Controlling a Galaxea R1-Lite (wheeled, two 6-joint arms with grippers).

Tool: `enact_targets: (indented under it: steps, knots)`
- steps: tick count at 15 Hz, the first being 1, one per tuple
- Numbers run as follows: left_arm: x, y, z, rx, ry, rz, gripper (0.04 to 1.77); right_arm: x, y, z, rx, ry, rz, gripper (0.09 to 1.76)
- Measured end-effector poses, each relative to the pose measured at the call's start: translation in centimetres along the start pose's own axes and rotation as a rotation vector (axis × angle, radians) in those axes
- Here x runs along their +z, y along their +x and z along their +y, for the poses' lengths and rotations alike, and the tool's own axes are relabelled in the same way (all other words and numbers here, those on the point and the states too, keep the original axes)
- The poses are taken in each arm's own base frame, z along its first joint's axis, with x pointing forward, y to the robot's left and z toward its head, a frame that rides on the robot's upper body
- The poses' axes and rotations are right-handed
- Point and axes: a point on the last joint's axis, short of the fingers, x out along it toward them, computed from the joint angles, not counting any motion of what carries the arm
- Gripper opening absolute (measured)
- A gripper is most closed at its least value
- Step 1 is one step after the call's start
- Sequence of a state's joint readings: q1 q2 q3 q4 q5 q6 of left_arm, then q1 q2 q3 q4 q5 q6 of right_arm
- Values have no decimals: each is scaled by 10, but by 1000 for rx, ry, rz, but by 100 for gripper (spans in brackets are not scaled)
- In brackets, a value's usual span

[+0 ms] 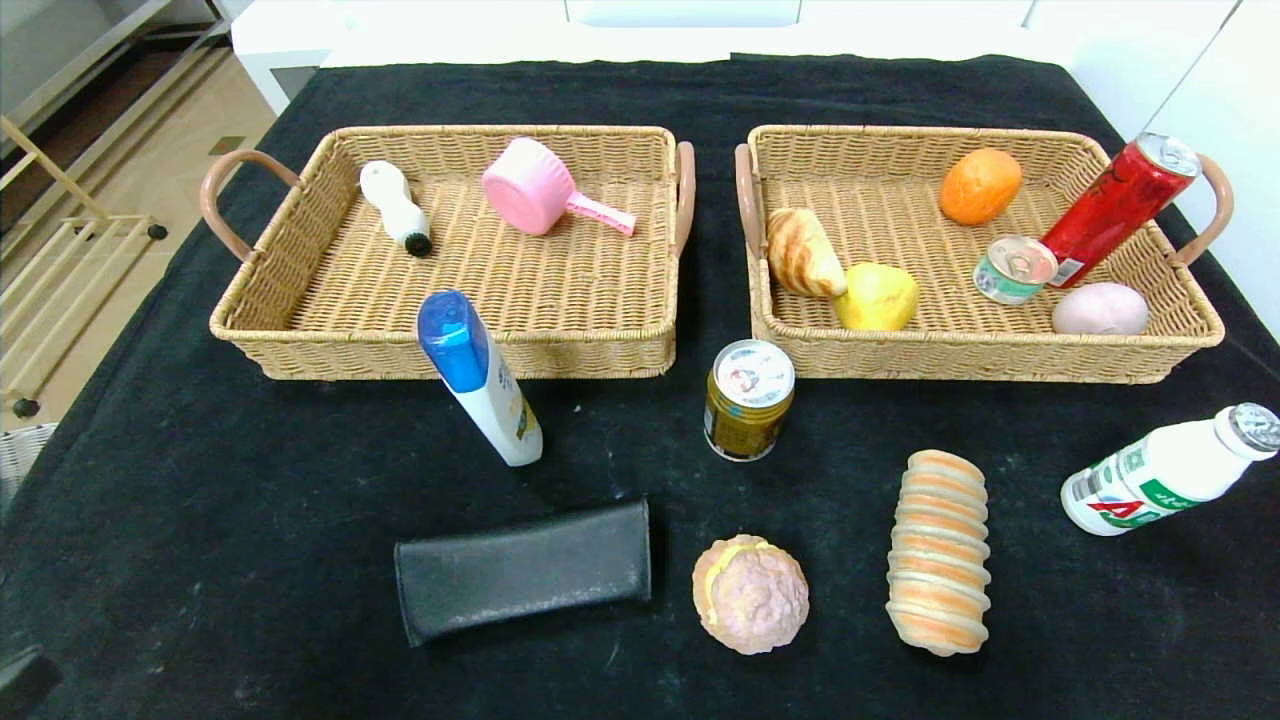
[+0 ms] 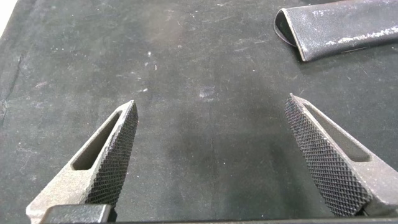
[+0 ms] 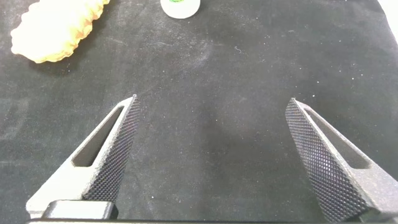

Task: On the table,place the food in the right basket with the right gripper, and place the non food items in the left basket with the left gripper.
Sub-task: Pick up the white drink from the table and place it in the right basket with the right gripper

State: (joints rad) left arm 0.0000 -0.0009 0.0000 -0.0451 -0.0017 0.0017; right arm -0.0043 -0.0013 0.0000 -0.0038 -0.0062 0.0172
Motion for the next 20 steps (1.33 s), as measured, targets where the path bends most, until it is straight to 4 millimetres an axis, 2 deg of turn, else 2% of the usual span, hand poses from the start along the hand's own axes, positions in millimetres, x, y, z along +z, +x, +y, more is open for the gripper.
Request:
enact_targets:
  steps: [2,3,6,9,11,15,17,20]
  knots:
    - [0,0,0,6,4,-3,172,4,-1,0,4,2,-12,171]
    - [3,-1,0,10,1,-6,172,15,-4,0,10,5,-37,171]
    - [42,-5,0,-5,-75,-64,172,58,-11,2,50,7,-85,171]
    - [96,2,1,-72,-129,-87,172,99,-9,5,154,2,-98,171]
    - [123,14,1,-179,-140,-62,172,119,0,6,210,1,-64,171]
    - [154,49,-10,-493,-130,43,172,155,31,9,285,-17,7,171]
    - [162,65,-19,-615,-112,92,172,167,44,11,345,-23,32,171]
    - [166,88,-35,-734,-84,177,172,169,60,18,493,-25,93,171]
